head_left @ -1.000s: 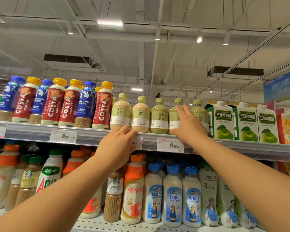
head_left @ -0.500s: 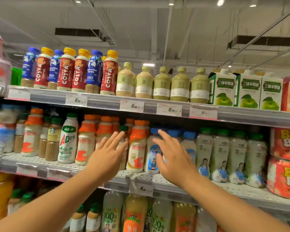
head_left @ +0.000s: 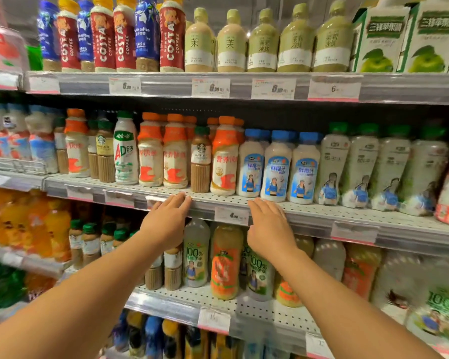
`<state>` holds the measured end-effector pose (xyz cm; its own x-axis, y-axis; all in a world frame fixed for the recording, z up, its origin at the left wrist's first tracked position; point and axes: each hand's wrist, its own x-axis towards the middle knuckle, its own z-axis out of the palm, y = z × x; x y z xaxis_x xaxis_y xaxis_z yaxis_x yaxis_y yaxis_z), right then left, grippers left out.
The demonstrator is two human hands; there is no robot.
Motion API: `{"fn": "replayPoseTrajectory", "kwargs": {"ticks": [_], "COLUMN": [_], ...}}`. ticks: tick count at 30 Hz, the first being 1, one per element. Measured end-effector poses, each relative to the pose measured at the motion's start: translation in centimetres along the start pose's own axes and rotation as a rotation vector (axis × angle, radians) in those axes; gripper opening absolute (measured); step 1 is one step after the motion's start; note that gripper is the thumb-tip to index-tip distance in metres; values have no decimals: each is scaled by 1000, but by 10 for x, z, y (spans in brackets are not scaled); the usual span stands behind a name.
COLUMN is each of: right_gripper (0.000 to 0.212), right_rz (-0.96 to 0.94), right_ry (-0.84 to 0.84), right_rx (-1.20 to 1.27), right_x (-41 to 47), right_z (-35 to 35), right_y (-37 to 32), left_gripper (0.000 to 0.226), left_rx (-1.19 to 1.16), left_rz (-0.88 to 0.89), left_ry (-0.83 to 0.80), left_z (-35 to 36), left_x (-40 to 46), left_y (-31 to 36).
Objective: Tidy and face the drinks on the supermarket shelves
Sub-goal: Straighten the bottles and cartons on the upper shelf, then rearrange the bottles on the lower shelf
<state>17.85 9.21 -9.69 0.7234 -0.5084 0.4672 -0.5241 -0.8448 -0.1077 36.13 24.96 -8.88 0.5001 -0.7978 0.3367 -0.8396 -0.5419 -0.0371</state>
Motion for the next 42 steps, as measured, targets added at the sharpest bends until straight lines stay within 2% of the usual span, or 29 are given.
{"fn": "replayPoseTrajectory", "kwargs": {"ticks": [5, 12, 16, 20, 22, 24, 26, 28, 32, 39, 42], "right_gripper": [72, 78, 88, 89, 82, 76, 72, 71, 70, 68, 67], "right_rz": [7, 107, 195, 253, 329, 421, 488, 525, 545, 428, 400], "right_ry": [68, 90, 64, -32, -127, -199, -250, -301, -303, -287, -298], "right_rx": [-50, -160, -106, -64, -30, 19, 42, 38, 111, 195, 223], "right_x": [-3, -2, -10, -53, -93, -136, -175, -198, -209, -199, -189], "right_z": [10, 22, 26, 46, 62, 75, 83, 86, 85, 80, 80], "right_y": [-1, -11, -28, -34, -26, -14, 0, 16, 59, 135, 146], "left_gripper": [80, 79, 75, 88, 86, 80, 71, 62, 57, 55, 44], "left_rx": [-34, -7, 41, -3, 8, 11, -48, -111, -201, -360, -390], "left_rz": [20, 105, 144, 192, 343, 515, 578, 575, 495, 283, 178], "left_ry": [28, 158, 241, 257, 205, 52, -128, -210, -258, -147, 27], "left_z": [4, 18, 31, 68, 93, 121, 140, 150, 151, 139, 131], "left_x": [0, 6, 6, -3, -17, -39, -62, -75, -68, -29, -23], "left_y": [-3, -18, -22, -14, 0, 21, 47, 74, 123, 167, 155]}}
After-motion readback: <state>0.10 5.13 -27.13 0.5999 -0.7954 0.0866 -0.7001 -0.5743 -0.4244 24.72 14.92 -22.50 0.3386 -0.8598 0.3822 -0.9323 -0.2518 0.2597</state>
